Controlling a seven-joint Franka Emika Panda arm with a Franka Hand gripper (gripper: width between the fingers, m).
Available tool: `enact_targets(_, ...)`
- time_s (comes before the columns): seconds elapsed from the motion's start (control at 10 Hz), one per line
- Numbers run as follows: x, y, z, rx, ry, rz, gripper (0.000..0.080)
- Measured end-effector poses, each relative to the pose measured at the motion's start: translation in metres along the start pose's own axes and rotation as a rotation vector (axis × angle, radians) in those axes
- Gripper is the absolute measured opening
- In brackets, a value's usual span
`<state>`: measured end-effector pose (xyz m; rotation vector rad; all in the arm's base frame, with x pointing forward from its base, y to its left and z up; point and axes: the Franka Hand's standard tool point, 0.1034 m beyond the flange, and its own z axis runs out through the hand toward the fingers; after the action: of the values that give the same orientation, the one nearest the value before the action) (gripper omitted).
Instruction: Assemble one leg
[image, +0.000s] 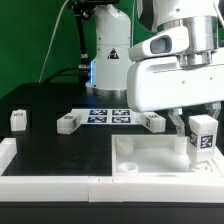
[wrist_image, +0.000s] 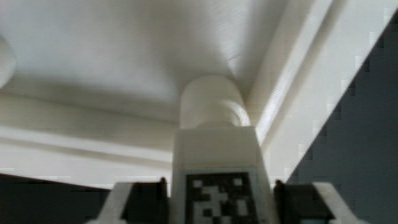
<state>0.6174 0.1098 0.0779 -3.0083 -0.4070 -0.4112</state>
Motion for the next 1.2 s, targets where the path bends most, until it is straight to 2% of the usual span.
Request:
enact_targets(0.3, -0.0052, 0.0000, 0.0084, 0.002, -0.010, -0.002, 0.0290)
enact_targets(0.6, -0.0039, 0.0000, 0.0088, 0.000, -0.001, 0.000, 0.0290)
enact_targets(0.7, -0.0039, 0.0001, 0.0088, 0.000, -0.001, 0.000, 0.0385)
enact_targets(0.8, -0.0039, 0.0001, 0.0088, 0.000, -0.001, 0.000, 0.0521)
enact_targets(0.9, -0.0039, 0.0001, 0.0088, 0.000, -0.001, 0.000, 0.0521)
enact_targets(1.0, -0.0039, 0.0001, 0.0088, 0.000, -0.001, 0.000, 0.0622)
enact_targets(1.2, -0.0039, 0.0001, 0.0088, 0.000, -0.001, 0.000, 0.0641)
